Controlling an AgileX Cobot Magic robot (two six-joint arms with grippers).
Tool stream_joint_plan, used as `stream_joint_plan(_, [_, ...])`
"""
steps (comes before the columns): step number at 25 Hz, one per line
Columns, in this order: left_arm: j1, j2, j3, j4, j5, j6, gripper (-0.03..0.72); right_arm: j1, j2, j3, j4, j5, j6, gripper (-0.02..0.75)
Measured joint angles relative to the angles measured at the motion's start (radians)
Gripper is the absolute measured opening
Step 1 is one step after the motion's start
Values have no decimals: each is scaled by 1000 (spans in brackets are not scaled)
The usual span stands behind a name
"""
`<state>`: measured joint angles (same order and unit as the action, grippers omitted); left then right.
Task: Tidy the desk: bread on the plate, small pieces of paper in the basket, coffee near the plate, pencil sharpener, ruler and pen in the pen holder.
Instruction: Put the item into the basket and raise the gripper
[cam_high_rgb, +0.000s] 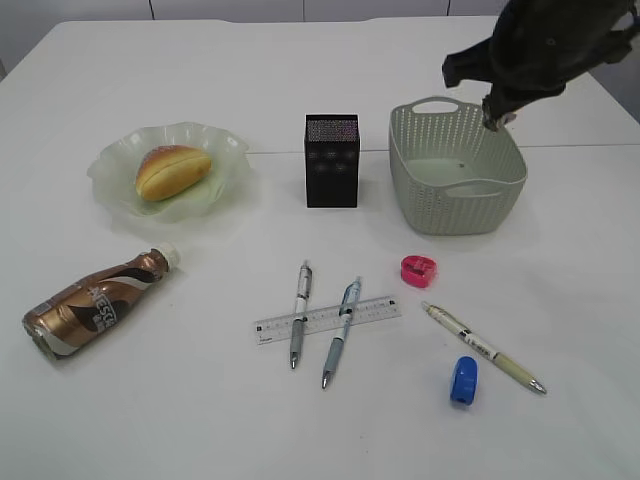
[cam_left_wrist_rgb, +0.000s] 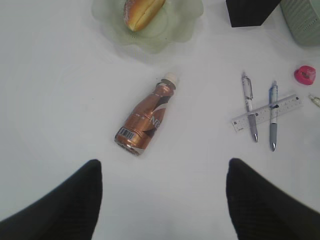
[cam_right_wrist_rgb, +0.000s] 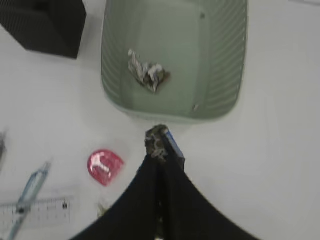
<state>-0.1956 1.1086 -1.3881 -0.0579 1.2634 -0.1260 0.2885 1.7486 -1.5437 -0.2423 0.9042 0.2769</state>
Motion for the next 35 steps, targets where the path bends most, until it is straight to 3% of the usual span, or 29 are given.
stream_joint_plan(11, [0, 0, 0, 0, 0, 0, 559, -64, 282, -201, -12, -233, 93, 13])
stream_joint_plan(23, [0, 0, 0, 0, 0, 0, 559, -125, 382, -287, -56, -267, 117, 17])
stream_joint_plan(25, [0, 0, 0, 0, 0, 0, 559, -125, 384, -287, -61, -276, 117, 67])
stream_joint_plan(31, [0, 0, 0, 0, 0, -10, 559, -125, 417, -288, -53, -290, 117, 354])
stream_joint_plan(35, [0, 0, 0, 0, 0, -14, 559, -125, 433, -288, -47, -288, 117, 410])
